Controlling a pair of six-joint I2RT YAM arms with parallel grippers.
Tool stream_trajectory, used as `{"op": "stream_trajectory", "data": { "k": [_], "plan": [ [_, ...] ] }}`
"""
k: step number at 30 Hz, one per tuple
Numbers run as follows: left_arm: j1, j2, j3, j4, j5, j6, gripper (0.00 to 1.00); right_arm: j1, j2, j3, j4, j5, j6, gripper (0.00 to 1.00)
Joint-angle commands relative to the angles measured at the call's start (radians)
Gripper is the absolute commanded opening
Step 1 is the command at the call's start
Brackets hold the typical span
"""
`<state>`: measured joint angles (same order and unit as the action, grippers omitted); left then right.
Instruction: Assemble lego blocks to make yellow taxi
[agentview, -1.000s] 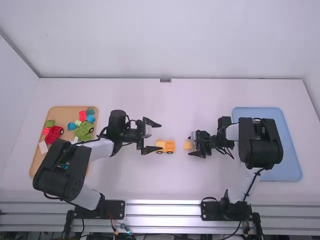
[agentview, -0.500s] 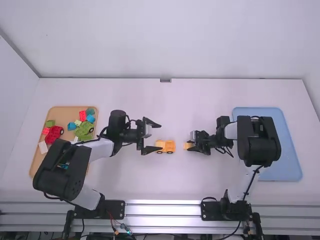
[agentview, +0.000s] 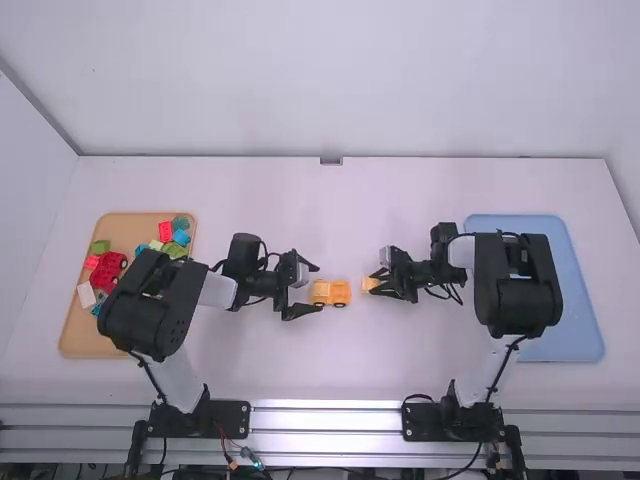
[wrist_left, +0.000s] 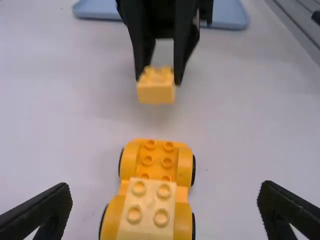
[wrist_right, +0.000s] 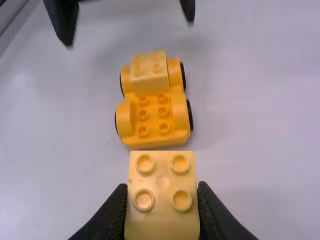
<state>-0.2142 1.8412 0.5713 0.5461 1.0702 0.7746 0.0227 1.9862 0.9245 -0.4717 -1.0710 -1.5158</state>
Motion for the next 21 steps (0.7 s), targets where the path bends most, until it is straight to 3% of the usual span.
{"op": "stream_trajectory", "data": {
  "k": [1,11,16,21],
  "plan": [
    [-0.011,0.055,0.011,0.027,0.012,0.027,0.99,0.045,-0.068,0.017,-0.005,-0.031,0.009,0.20],
    [-0.088,0.177,0.082,0.035,-0.076,0.027,0.99,0.198,-0.129,0.017,0.146,0.106,0.309,0.18],
    [-0.101,0.177,0.096,0.018,-0.128,0.027,0.99,0.247,-0.129,-0.015,0.193,0.129,0.304,0.17],
    [-0.101,0.177,0.086,0.014,-0.145,0.035,1.00,0.273,-0.129,-0.095,0.334,0.129,0.351,0.18]
  ]
}}
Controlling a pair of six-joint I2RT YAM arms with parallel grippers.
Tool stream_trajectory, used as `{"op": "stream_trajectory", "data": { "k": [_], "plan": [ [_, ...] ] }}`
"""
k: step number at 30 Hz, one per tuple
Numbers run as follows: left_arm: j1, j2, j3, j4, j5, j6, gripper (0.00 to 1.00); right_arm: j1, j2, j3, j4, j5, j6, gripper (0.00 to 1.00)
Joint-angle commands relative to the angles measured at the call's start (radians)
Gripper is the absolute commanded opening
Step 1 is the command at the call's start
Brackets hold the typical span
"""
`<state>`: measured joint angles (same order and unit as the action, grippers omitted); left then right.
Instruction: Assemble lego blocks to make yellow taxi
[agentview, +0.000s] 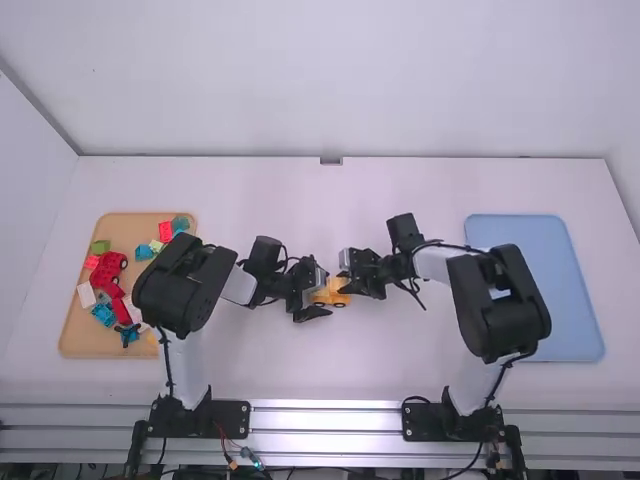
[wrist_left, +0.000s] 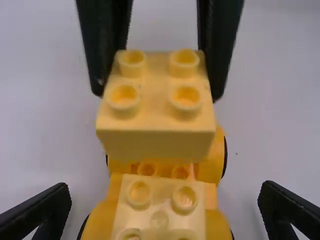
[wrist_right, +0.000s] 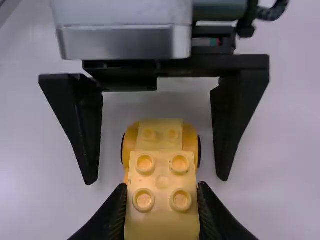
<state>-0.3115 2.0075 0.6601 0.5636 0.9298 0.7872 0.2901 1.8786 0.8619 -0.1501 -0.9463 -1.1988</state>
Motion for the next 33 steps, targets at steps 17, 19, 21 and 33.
{"op": "stream_trajectory", "data": {
  "k": [17,19,21,33],
  "plan": [
    [-0.039,0.011,-0.004,-0.009,-0.005,0.042,0.46,0.012,-0.021,-0.071,0.091,0.044,0.056,0.18],
    [-0.050,0.011,-0.004,-0.003,-0.005,0.041,0.45,0.012,-0.021,-0.072,0.101,0.070,0.080,0.17],
    [-0.063,0.011,-0.004,0.003,-0.008,0.041,0.46,0.012,-0.021,-0.072,0.098,0.080,0.080,0.16],
    [-0.070,0.011,-0.004,0.010,-0.052,0.029,0.49,0.012,-0.022,-0.101,0.177,0.075,0.130,0.63]
  ]
}}
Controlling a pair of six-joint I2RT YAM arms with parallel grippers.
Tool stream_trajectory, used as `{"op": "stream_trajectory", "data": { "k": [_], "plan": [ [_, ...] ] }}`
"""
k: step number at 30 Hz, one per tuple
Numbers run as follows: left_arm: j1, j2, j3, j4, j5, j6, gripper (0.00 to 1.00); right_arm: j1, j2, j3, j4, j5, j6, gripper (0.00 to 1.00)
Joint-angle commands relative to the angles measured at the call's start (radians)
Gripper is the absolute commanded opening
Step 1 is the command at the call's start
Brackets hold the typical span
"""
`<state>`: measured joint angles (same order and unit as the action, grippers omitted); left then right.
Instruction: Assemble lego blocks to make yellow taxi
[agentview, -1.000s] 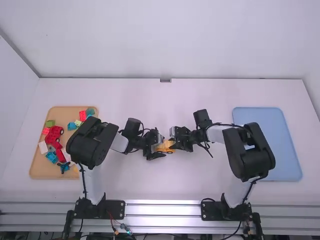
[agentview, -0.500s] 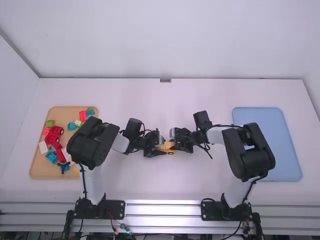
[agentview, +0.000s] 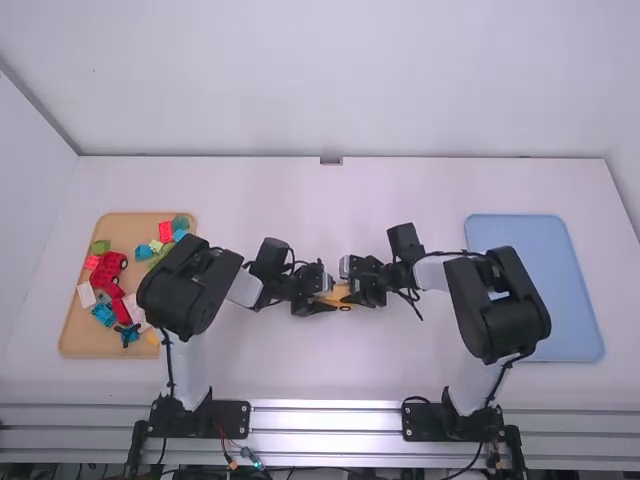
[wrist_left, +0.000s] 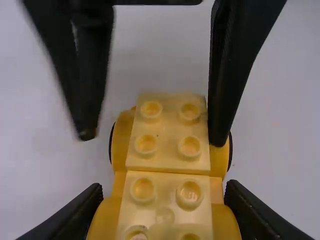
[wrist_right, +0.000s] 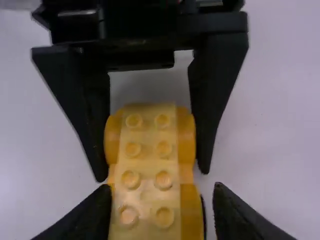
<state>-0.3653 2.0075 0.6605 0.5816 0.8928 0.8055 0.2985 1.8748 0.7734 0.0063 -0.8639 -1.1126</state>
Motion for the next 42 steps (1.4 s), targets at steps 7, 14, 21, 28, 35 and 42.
{"op": "stream_trajectory", "data": {
  "k": [7,14,21,28,35,42],
  "plan": [
    [-0.010,0.011,-0.004,-0.008,-0.019,0.011,0.48,-0.024,-0.095,-0.014,-0.006,-0.168,0.015,0.62],
    [-0.010,0.011,-0.004,-0.002,-0.020,0.011,0.46,-0.053,-0.162,-0.017,-0.118,-0.179,-0.088,0.00],
    [-0.009,0.011,-0.004,0.002,-0.021,0.011,0.47,0.042,-0.093,-0.017,-0.064,0.066,0.087,0.00],
    [-0.009,0.011,-0.004,0.007,-0.023,-0.006,0.45,0.054,-0.060,-0.031,-0.074,0.170,0.148,0.00],
    [-0.009,0.011,-0.004,0.011,-0.022,-0.008,0.43,0.031,-0.061,-0.123,0.002,0.189,0.175,0.00],
    [-0.009,0.011,-0.004,0.010,-0.023,-0.003,0.43,-0.011,-0.061,-0.169,0.053,0.180,0.185,0.00]
  ]
}}
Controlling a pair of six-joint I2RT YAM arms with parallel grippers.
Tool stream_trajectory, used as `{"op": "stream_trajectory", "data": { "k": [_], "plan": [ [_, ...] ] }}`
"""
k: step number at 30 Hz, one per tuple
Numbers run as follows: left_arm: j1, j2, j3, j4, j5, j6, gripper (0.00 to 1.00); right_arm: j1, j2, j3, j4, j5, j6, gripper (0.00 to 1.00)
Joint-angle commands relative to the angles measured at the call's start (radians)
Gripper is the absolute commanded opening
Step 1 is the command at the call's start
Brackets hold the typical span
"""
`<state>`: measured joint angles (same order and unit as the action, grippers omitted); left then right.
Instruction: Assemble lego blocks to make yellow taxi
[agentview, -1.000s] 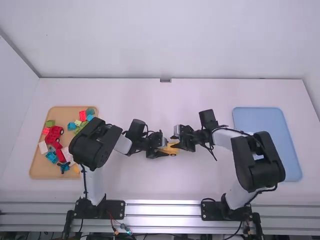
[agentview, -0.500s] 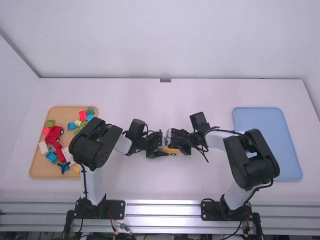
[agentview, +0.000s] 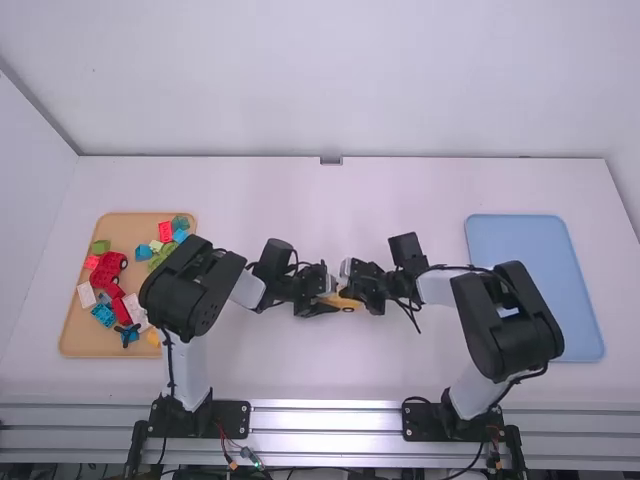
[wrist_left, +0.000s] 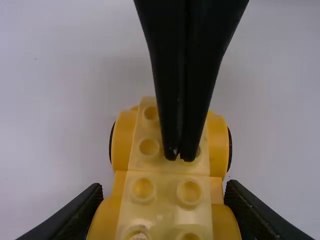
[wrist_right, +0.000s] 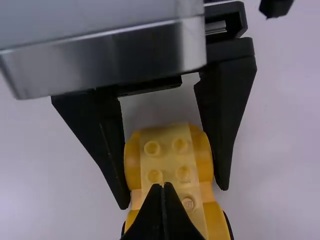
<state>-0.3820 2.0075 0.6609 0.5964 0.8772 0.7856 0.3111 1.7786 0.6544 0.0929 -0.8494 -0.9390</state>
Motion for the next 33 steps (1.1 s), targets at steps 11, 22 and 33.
{"op": "stream_trajectory", "data": {
  "k": [11,22,33],
  "plan": [
    [0.007,0.011,0.015,-0.027,-0.064,0.011,0.44,-0.146,-0.193,0.003,0.131,-0.212,0.162,0.94],
    [0.019,0.011,0.154,-0.300,-0.138,0.131,0.43,-0.197,-0.468,-0.003,-0.151,0.068,0.259,0.99],
    [0.019,0.011,0.148,-0.290,-0.239,0.123,0.85,-0.099,-0.518,-0.069,-0.067,0.180,0.262,0.98]
  ]
}}
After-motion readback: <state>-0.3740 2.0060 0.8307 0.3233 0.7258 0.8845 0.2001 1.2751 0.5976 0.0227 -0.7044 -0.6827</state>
